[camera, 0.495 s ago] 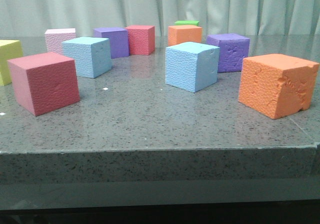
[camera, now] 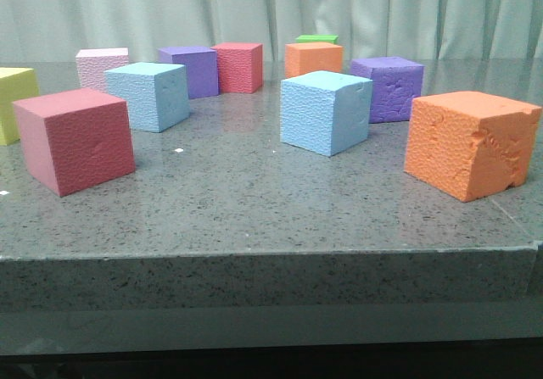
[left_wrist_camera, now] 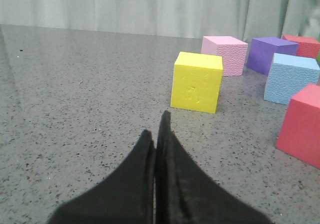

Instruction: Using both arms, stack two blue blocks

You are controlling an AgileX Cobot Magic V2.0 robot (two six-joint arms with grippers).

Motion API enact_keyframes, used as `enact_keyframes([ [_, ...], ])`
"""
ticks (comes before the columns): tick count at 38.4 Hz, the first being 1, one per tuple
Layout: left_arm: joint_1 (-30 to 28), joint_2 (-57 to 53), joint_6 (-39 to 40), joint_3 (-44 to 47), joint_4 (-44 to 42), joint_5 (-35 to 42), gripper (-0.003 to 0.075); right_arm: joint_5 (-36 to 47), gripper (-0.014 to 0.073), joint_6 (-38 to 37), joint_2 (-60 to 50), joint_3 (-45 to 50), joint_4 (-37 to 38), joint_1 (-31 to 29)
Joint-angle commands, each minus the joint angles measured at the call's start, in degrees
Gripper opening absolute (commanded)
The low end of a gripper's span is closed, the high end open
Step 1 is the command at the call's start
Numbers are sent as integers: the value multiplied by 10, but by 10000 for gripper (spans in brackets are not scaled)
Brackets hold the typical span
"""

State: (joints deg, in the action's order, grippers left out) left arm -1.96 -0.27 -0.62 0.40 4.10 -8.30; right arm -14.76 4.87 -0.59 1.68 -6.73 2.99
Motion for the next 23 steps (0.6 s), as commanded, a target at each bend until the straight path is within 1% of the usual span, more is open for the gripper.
enact_keyframes([
  [1, 1, -10, 2, 1, 5, 46, -20, 47, -57, 4, -10, -4, 5, -2],
  [23, 1, -10, 2, 1, 5, 46, -20, 56, -57, 4, -10, -4, 5, -2],
])
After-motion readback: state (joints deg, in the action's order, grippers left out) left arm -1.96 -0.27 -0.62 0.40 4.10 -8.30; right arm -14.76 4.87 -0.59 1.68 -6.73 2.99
